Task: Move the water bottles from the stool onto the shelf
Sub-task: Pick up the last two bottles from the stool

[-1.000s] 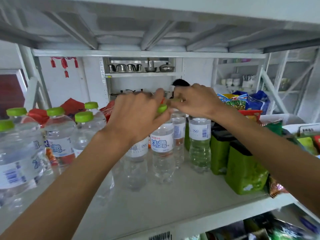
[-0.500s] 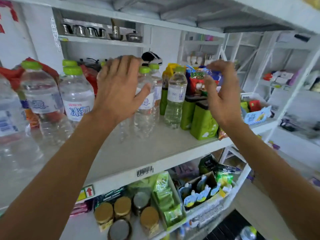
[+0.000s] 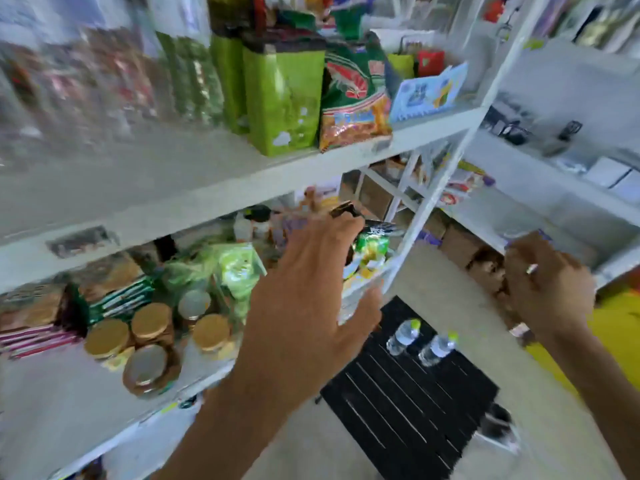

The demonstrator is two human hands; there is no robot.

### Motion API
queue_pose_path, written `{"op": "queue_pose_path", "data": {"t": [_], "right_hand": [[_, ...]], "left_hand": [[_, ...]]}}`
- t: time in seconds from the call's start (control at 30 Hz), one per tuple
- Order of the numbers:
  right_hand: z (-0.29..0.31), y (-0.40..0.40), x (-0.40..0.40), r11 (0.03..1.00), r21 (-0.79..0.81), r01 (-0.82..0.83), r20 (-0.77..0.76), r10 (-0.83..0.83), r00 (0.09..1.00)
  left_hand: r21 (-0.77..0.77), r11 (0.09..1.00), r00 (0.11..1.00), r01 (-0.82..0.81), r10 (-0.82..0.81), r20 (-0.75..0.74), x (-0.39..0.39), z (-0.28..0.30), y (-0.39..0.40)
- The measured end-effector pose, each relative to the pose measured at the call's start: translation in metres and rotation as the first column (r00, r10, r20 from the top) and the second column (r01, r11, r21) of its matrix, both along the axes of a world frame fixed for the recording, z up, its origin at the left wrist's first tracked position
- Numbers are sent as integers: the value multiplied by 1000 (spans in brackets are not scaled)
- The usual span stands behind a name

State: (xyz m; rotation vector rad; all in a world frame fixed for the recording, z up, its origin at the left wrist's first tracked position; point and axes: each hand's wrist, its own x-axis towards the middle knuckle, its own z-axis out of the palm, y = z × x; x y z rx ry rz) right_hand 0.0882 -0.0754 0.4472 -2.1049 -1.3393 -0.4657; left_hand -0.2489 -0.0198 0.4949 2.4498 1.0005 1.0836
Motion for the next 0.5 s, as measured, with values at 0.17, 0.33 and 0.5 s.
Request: {"op": "queue_pose_path", "data": {"t": [0.17, 0.33, 0.5], "right_hand": [[-102, 15, 127, 973, -219, 79, -181, -120, 976], [-256, 35, 202, 695, -709, -118, -344, -194, 919], [-363, 58, 258, 479, -860, -176, -242, -79, 967]], "left_hand": [[-222, 975, 982, 17, -58, -181, 162, -120, 11], [-445, 880, 879, -168, -71, -472, 308, -265, 42], [-372, 862, 698, -344, -31, -715, 385, -396, 90]]}}
